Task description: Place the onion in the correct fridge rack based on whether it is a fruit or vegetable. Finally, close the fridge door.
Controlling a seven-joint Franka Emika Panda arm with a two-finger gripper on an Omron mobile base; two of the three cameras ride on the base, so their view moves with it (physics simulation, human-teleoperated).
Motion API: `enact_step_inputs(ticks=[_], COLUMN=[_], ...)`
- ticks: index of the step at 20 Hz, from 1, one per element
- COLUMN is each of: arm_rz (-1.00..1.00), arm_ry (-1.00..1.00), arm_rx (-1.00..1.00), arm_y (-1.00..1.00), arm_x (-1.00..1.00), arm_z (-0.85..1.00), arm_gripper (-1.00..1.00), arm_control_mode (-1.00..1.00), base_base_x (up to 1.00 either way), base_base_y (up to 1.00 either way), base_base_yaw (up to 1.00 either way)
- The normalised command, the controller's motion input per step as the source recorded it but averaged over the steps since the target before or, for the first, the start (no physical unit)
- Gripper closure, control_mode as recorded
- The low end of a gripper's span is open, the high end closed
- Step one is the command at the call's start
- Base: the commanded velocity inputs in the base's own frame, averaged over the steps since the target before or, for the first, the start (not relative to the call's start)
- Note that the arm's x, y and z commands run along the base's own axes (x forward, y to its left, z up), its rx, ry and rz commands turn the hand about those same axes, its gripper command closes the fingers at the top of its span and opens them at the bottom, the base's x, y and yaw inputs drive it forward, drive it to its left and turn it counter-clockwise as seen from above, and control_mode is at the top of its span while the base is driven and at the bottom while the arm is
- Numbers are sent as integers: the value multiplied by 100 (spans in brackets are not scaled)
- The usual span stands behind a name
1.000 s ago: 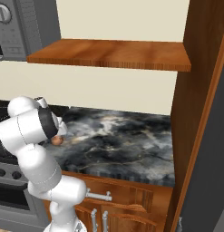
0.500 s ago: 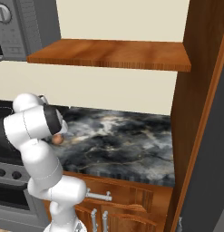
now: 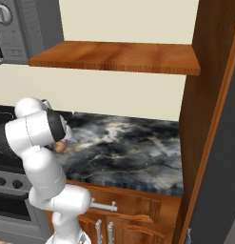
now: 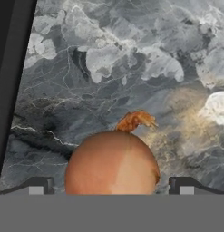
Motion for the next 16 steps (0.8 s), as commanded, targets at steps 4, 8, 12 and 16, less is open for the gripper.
enact_step_inputs(ticks=[4,8,12,16], arm_rz=[0,0,0,0], arm_ry=[0,0,0,0], arm_rx=[0,0,0,0], arm_y=[-25,-11,0,3], arm_x=[0,2,0,0], arm_z=[-2,-15,-33,-36], arm_gripper=[-100,-100,-100,-100], arm_control_mode=[-100,-100,-100,-100], base_base_x=[0,0,0,0], base_base_y=[0,0,0,0], base_base_yaw=[0,0,0,0])
